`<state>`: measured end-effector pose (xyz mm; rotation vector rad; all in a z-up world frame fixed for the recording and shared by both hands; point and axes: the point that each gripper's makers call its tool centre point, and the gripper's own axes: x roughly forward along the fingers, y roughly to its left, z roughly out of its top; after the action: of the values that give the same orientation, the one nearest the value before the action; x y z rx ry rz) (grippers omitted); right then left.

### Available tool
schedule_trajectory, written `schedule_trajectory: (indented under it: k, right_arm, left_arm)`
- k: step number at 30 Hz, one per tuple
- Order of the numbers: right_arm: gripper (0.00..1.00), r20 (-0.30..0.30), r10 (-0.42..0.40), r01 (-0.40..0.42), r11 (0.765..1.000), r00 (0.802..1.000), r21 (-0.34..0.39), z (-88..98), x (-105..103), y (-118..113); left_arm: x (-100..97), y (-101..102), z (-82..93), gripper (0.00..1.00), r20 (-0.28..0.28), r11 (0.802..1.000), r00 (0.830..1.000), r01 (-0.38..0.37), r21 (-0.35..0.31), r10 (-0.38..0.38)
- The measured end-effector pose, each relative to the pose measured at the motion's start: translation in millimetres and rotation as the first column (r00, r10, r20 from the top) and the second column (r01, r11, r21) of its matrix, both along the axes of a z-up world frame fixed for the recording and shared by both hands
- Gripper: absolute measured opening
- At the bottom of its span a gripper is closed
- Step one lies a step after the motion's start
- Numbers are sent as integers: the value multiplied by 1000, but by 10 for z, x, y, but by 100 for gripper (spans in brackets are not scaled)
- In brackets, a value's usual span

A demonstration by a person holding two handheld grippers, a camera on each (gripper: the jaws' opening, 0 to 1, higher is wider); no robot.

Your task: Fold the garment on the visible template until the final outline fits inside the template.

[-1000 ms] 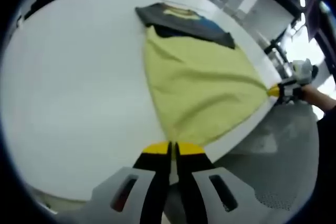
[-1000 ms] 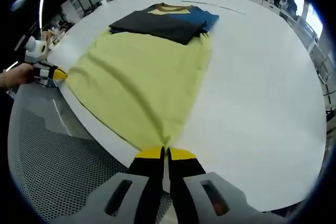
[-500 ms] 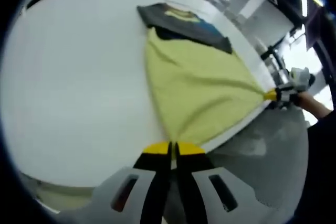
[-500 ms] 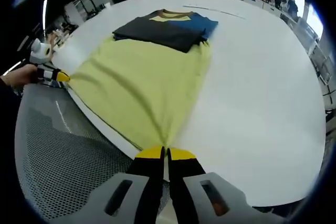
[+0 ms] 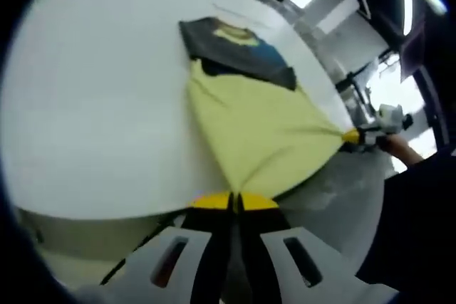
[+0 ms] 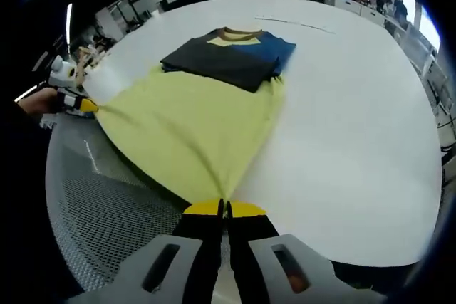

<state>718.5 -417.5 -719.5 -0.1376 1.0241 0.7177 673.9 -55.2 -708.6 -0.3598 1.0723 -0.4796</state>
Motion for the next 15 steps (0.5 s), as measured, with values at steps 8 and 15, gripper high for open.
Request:
schedule_trajectory:
  k: [8, 15]
  right_arm:
    - [2, 5, 30, -30, 999, 1000, 32, 249, -123, -7]
    - [2, -4, 27, -26, 993, 1000, 111, 503, -214, 34]
  left_arm:
    - [-142, -32, 235, 0, 1, 999, 999, 48, -16, -48]
    - [-237, 45, 446, 0, -10, 997, 997, 73, -28, -73]
